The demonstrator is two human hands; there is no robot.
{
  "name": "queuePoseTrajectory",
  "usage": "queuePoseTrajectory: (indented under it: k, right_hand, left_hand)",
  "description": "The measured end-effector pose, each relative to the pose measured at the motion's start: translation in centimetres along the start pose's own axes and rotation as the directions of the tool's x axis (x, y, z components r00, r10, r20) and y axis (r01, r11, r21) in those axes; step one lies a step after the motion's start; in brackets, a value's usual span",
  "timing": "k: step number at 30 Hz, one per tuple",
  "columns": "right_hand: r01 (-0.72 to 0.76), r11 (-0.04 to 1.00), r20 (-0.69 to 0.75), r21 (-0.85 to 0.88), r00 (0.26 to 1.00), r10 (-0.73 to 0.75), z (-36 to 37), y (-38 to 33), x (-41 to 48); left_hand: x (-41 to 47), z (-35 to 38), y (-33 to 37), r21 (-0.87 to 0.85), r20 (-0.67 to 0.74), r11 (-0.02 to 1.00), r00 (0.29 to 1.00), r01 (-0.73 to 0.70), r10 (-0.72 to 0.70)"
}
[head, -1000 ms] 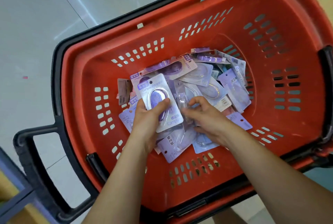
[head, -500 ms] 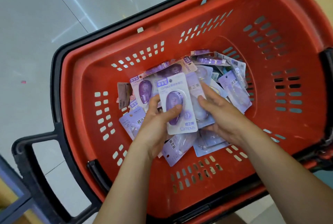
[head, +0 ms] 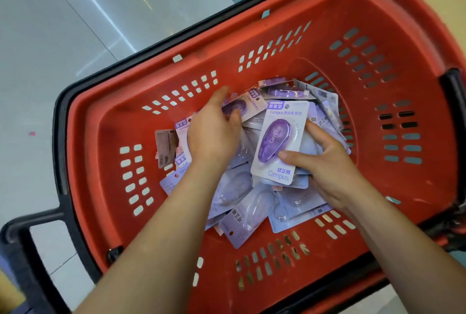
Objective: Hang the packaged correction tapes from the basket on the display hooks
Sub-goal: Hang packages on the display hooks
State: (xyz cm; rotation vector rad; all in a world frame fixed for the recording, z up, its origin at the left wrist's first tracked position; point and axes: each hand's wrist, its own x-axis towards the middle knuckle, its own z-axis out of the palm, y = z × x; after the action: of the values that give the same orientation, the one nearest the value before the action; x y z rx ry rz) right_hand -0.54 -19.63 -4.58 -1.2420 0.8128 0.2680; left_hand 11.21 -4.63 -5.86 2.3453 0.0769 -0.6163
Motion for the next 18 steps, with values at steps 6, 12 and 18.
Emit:
queuePoseTrajectory:
  k: [6, 12, 18]
  right_hand:
    - [-0.045, 0.998, -0.054, -0.052, 0.998, 0.042, -1.2, -0.1, -1.2]
    - [-0.03, 1.0, -0.11, -0.004, 0.994, 0.03, -1.7, -0.6, -2.5]
    - [0.013, 1.0, -0.078, 0.022, 0.997, -0.011, -1.7, -2.6, -5.5]
  left_hand:
    - [2.4, 2.3, -1.9, -0.166, 0.06, 0.978, 0.992, 0.124, -0.115]
    - [-6.2, -1.7, -0.7, -0.523, 0.176, 0.819, 0.97, 0.237, -0.168]
    - [-13.0, -4.3, 2.5, -0.619, 0.156, 0.745, 0.969, 0.248, -0.192]
